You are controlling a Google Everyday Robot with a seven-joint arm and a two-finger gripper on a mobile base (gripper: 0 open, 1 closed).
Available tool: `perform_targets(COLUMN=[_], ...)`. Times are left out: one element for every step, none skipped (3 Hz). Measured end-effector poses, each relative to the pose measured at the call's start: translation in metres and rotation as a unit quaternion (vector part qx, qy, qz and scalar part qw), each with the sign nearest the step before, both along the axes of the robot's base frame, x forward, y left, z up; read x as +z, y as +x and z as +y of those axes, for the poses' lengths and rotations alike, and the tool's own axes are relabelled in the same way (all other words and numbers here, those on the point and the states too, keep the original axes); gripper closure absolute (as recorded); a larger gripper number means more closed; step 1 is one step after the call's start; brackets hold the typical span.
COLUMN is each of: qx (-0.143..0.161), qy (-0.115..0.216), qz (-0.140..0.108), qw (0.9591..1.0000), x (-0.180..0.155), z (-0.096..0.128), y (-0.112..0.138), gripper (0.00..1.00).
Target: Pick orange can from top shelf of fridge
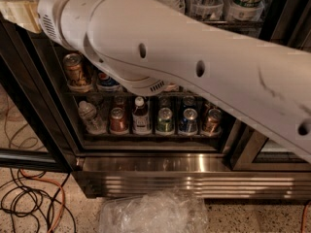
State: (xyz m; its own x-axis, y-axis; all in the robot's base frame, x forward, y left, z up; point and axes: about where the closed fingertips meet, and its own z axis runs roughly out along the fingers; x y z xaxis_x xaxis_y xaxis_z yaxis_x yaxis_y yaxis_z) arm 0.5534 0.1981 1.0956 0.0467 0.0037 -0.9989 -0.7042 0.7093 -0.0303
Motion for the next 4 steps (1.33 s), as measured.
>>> perform_targets(qx=[0.006, 0.008, 0.003, 0.004], qy=[0.005, 0.006, -0.01, -0.011], qz=[-0.001, 0.003, 0.017, 0.015], qw=[1.0, 0.9999, 0.9998, 0.9998], x=[0.004, -0.004, -0.037, -0.035], z=[0.006, 0.015, 0.024, 0.025], y=[-0.001, -0.002, 0.007, 0.006], gripper=[0.01, 0.0, 0.0, 0.0])
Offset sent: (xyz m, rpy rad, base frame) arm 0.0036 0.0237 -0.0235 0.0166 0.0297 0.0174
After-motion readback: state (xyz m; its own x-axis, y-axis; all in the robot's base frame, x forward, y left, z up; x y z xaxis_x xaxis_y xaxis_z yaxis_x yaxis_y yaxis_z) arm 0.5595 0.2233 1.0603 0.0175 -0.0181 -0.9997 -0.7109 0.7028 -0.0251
